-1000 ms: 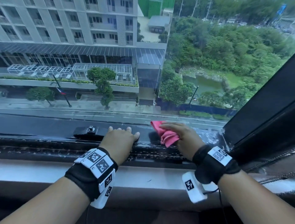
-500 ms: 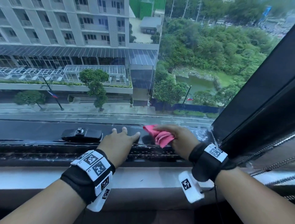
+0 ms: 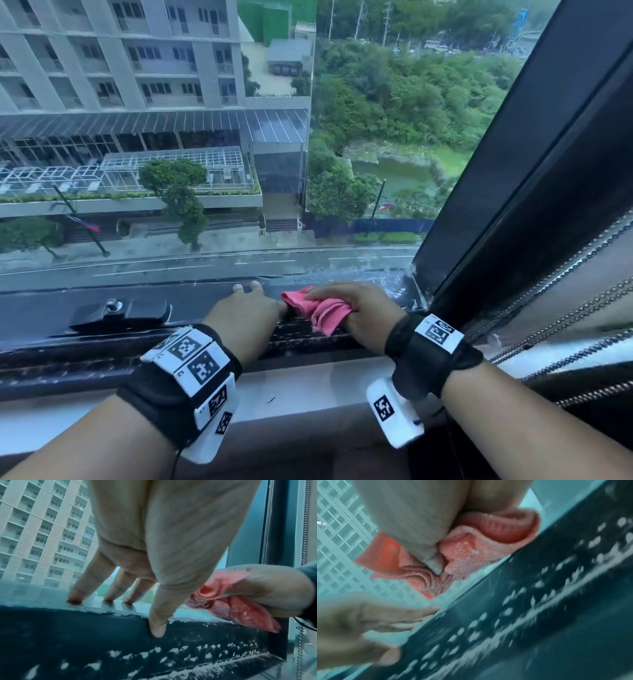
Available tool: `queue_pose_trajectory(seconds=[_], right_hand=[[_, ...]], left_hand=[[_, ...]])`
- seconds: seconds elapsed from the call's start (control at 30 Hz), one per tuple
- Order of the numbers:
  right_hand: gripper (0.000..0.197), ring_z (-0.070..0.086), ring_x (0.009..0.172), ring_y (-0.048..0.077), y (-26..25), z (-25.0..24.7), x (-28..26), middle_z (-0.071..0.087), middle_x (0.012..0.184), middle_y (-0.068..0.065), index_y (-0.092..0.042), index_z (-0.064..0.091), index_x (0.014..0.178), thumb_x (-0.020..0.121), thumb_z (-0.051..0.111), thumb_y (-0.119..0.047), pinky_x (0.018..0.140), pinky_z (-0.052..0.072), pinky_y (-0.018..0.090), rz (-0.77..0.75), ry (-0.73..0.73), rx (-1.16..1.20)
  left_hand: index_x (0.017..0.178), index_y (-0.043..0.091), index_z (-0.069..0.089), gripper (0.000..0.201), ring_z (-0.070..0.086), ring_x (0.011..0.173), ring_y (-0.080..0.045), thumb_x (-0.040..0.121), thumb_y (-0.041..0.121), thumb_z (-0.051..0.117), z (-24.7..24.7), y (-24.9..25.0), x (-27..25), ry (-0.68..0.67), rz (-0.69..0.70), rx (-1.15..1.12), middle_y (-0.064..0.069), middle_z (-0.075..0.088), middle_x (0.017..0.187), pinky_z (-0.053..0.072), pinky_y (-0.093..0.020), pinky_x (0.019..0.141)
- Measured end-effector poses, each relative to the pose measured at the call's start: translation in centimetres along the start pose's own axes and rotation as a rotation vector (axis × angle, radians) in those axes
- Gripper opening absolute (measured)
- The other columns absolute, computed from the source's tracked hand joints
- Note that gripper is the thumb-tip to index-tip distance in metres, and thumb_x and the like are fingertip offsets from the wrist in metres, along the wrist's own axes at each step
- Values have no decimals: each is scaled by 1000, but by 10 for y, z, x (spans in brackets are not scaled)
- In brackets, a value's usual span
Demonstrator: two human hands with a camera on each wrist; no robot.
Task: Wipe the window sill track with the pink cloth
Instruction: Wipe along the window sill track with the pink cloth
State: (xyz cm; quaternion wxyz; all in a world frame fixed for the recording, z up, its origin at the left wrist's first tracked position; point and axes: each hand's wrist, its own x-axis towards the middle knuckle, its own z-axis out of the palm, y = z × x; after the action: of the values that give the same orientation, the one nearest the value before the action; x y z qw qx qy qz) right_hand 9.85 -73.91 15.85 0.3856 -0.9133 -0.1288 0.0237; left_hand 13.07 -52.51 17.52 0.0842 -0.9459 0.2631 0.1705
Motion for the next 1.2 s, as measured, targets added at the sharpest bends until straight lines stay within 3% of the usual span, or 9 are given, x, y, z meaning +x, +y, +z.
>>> queue_pose_trajectory(seconds=[0.17, 0.33, 0.43, 0.5, 0.6, 0.77, 0.9, 1.07, 1.2], right_hand=[[70, 42, 127, 11, 2, -11, -2, 54, 137, -14, -34, 56, 130, 74, 44, 5, 110, 34, 31, 126, 95, -348], [69, 46, 125, 4, 7, 9, -27, 59, 129, -18, -36, 63, 121, 70, 49, 8, 109, 37, 30, -15, 6, -174], [70, 58, 111, 7, 18, -9, -19, 66, 119, -12, -39, 66, 114, 74, 48, 15, 101, 46, 33, 87, 159, 40], [73, 60, 106, 10, 30, -21, -11, 66, 116, -12, -42, 62, 117, 73, 45, 14, 96, 49, 36, 158, 292, -37], [75, 49, 121, 14, 30, -12, -18, 58, 132, -10, -38, 58, 126, 67, 42, 6, 107, 39, 39, 221, 217, -272], [67, 50, 118, 3, 9, 3, -44, 61, 125, -15, -31, 67, 117, 70, 49, 12, 105, 35, 17, 90, 86, -158], [71, 53, 116, 14, 18, -19, -38, 61, 125, 0, -19, 65, 122, 65, 45, 18, 101, 31, 13, 204, 333, -235], [73, 34, 135, 22, 12, 3, -35, 42, 147, 0, -24, 47, 138, 71, 48, 4, 113, 25, 29, 285, 156, -475], [75, 41, 130, 18, 6, 7, -46, 50, 141, -3, -24, 57, 130, 66, 46, 13, 111, 33, 34, 185, 121, -348]], left_hand=[[149, 52, 5, 95, 20, 141, -54, 87, -16, 30, 1, 7, 2, -11, 9, 0, -34, 13, 156, 47, -56, 100], [147, 56, 8, 81, 31, 138, -51, 98, -3, 36, 3, 4, -1, 12, 18, 40, -33, 19, 155, 48, -51, 96], [149, 52, 3, 88, 24, 141, -51, 94, -9, 34, 5, 5, -3, -8, 12, 58, -33, 15, 156, 50, -51, 97], [151, 50, 0, 93, 20, 143, -52, 91, -14, 33, 4, 6, -5, -29, 11, 54, -33, 11, 157, 49, -52, 98], [151, 49, -1, 96, 17, 143, -52, 89, -16, 32, 1, 6, -9, -46, 9, 46, -32, 9, 158, 49, -53, 99], [153, 44, -1, 94, 10, 146, -49, 90, -13, 39, 2, 16, -21, -72, 6, 7, -29, 2, 159, 42, -58, 104], [153, 40, 8, 87, 10, 147, -47, 91, -10, 44, 12, 27, -30, -22, 32, -58, -21, 0, 162, 33, -64, 108], [152, 40, -11, 92, 6, 147, -48, 91, -6, 40, 16, 41, -34, 16, 14, -55, -18, -10, 162, 29, -67, 108], [153, 35, -11, 92, 10, 145, -51, 91, -6, 44, 11, 40, -27, 19, -27, 1, -21, -6, 162, 44, -62, 99]])
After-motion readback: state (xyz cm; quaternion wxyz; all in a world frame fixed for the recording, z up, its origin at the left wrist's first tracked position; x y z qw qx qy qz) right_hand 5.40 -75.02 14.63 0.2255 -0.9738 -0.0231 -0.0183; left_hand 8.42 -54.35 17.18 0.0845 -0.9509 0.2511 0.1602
